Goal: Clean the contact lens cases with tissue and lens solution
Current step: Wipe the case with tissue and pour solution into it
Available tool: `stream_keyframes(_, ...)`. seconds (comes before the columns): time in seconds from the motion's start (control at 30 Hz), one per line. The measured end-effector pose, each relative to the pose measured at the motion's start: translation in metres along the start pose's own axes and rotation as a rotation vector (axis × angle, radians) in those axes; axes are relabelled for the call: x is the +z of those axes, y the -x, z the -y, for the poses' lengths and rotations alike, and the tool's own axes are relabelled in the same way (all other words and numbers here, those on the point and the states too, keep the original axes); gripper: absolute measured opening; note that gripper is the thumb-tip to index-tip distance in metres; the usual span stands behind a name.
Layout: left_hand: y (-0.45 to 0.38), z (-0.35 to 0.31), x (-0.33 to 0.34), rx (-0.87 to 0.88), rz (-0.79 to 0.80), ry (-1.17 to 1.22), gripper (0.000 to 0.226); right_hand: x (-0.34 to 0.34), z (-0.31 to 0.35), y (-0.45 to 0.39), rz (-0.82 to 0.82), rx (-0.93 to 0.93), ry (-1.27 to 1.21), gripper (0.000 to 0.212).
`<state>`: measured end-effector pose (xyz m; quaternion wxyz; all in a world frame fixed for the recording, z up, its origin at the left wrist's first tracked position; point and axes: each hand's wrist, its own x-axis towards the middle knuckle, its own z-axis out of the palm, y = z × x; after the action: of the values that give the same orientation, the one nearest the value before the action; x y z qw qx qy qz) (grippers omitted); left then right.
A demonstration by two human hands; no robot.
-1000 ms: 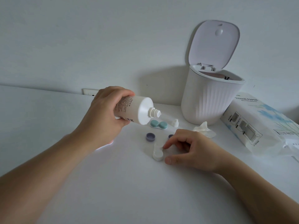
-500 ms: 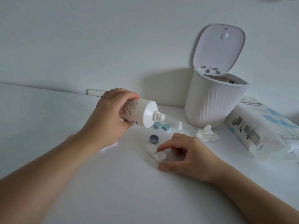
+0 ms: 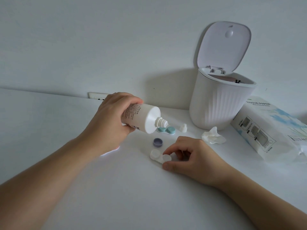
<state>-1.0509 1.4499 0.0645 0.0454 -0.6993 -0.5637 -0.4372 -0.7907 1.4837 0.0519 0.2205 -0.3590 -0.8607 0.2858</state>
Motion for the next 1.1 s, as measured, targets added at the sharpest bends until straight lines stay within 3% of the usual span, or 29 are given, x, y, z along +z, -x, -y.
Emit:
stream_keyframes(0.53,-0.002,0.006,-0.003,0.042,0.077,-0.041,0.066,-0.02,0.002,0.004,-0.065,0.024,-0.187,0.015)
stream_keyframes(1.1,-0.003,0.005,0.002,0.195,0.138,-0.124,0.067,-0.026,0.007,0.007,-0.066,0.047,-0.204,0.014)
